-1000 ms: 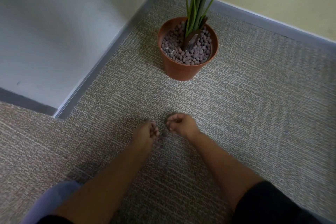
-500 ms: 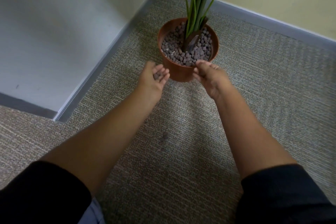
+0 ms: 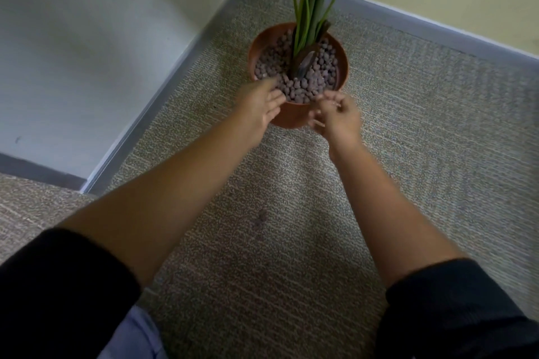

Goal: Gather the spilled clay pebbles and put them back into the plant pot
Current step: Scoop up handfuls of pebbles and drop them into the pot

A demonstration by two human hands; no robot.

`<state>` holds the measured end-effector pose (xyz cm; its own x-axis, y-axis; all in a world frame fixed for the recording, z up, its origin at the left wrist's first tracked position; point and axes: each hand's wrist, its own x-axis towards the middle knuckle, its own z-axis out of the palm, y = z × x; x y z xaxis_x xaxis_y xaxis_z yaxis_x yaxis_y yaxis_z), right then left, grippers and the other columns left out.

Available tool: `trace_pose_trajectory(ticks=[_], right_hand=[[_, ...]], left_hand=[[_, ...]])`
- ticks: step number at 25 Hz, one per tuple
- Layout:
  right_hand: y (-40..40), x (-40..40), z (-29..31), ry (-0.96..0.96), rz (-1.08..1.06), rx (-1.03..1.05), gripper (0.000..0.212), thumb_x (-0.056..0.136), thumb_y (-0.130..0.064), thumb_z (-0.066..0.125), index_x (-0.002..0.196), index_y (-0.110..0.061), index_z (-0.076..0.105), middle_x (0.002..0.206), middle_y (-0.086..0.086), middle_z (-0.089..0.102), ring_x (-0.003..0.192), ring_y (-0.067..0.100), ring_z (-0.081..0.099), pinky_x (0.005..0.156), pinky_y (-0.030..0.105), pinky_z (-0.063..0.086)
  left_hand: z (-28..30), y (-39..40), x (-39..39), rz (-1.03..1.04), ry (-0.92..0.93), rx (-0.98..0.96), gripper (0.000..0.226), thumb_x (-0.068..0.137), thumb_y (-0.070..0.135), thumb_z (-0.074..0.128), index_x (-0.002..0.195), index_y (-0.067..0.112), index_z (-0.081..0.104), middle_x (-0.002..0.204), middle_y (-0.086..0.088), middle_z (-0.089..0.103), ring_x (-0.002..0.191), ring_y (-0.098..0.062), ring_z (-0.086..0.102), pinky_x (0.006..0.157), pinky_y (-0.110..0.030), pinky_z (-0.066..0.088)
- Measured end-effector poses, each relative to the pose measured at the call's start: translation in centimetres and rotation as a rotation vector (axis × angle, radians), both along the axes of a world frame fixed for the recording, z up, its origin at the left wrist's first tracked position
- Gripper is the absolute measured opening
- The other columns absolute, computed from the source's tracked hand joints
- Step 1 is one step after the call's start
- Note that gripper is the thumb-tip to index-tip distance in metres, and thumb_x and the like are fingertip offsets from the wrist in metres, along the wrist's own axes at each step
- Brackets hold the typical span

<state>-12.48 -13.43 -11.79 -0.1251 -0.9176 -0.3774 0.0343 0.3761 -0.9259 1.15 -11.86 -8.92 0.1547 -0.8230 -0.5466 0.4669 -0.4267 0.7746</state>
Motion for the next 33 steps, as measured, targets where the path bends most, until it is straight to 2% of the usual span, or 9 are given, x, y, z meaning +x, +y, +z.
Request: trace_pose_trajectory(ticks=[1, 3, 4, 7, 11, 13, 20, 28, 33], right_hand=[[1.2, -0.3, -1.1, 0.155, 0.029, -0.045, 0.013, 0.09, -0.008, 0.056, 0.103, -0.01, 0.054, 0.073, -0.004, 0.058, 0.059, 0.004, 0.056, 0.059, 0.02, 0.051], [3.9, -0.5, -3.6, 0.45, 0.239, -0.108, 0.016, 0.089, -0.002, 0.052, 0.102, -0.005, 0.06, 0.067, -0.005, 0.058, 0.053, -0.004, 0.057, 0.057, 0.008, 0.045], [5.3, -0.3, -4.8, 0.55, 0.397, -0.111, 0.02, 0.088, -0.001, 0.051, 0.103, -0.003, 0.063, 0.074, 0.0, 0.065, 0.059, -0.005, 0.062, 0.057, 0.006, 0.044], [8.7, 0.5, -7.8, 0.75, 0.85, -0.075, 0.031, 0.083, -0.003, 0.058, 0.112, -0.01, 0.067, 0.118, 0.012, 0.066, 0.104, 0.023, 0.064, 0.089, 0.019, 0.042], [11.8, 0.9, -9.7, 0.833, 1.253, -0.099, 0.049, 0.078, -0.013, 0.068, 0.126, -0.02, 0.058, 0.129, 0.011, 0.048, 0.118, 0.026, 0.049, 0.101, 0.028, 0.04], [12.7, 0.8, -9.9, 0.847, 1.24, -0.13, 0.04, 0.081, -0.015, 0.063, 0.121, -0.019, 0.06, 0.128, 0.01, 0.045, 0.115, 0.029, 0.051, 0.099, 0.033, 0.044], [13.0, -0.9, -10.4, 1.004, 1.198, -0.225, 0.019, 0.088, -0.013, 0.052, 0.105, -0.009, 0.058, 0.118, 0.011, 0.05, 0.107, 0.029, 0.055, 0.086, 0.035, 0.048], [12.7, -1.8, -11.0, 0.864, 1.028, -0.085, 0.019, 0.083, -0.016, 0.061, 0.102, -0.012, 0.057, 0.114, 0.01, 0.047, 0.096, 0.028, 0.059, 0.086, 0.033, 0.049], [12.8, -1.6, -11.0, 0.798, 0.933, -0.055, 0.012, 0.083, -0.015, 0.061, 0.094, -0.011, 0.06, 0.109, 0.009, 0.052, 0.092, 0.025, 0.059, 0.084, 0.029, 0.048]], left_hand=[[-1.1, 1.4, -0.1, -0.029, -0.194, 0.012, 0.033, 0.094, 0.017, 0.047, 0.125, 0.004, 0.045, 0.107, -0.012, 0.064, 0.091, -0.015, 0.068, 0.079, -0.022, 0.055], [-4.2, 5.3, 0.0, -0.135, -0.541, 0.061, 0.01, 0.092, 0.01, 0.048, 0.1, 0.005, 0.047, 0.078, -0.007, 0.062, 0.056, -0.008, 0.062, 0.051, -0.013, 0.05], [-5.9, 7.5, 0.1, -0.224, -0.655, 0.096, 0.005, 0.09, 0.008, 0.049, 0.093, 0.008, 0.044, 0.076, -0.009, 0.06, 0.055, -0.012, 0.059, 0.051, -0.017, 0.048], [-10.8, 13.7, 0.9, -0.494, -0.911, 0.212, 0.019, 0.083, 0.008, 0.061, 0.091, 0.012, 0.044, 0.088, -0.016, 0.059, 0.08, -0.024, 0.058, 0.065, -0.022, 0.034], [-13.9, 17.6, 0.1, -0.782, -1.098, 0.159, 0.05, 0.073, 0.016, 0.072, 0.115, 0.005, 0.047, 0.114, -0.015, 0.051, 0.107, -0.031, 0.053, 0.085, -0.035, 0.043], [-14.3, 17.8, -0.7, -0.76, -1.154, 0.157, 0.049, 0.074, 0.017, 0.07, 0.116, 0.006, 0.047, 0.119, -0.014, 0.048, 0.112, -0.03, 0.05, 0.091, -0.037, 0.04], [-14.2, 17.3, -1.3, -0.787, -1.263, 0.093, 0.023, 0.086, 0.016, 0.054, 0.108, 0.012, 0.051, 0.114, -0.014, 0.048, 0.1, -0.033, 0.055, 0.081, -0.037, 0.045], [-14.3, 17.7, -0.2, -0.584, -1.049, 0.08, 0.014, 0.08, 0.0, 0.059, 0.094, 0.001, 0.059, 0.098, -0.013, 0.051, 0.084, -0.029, 0.057, 0.08, -0.036, 0.047], [-14.8, 17.8, 0.1, -0.513, -1.022, 0.107, 0.017, 0.081, -0.001, 0.062, 0.098, -0.002, 0.064, 0.094, -0.013, 0.054, 0.087, -0.026, 0.056, 0.076, -0.021, 0.039]])
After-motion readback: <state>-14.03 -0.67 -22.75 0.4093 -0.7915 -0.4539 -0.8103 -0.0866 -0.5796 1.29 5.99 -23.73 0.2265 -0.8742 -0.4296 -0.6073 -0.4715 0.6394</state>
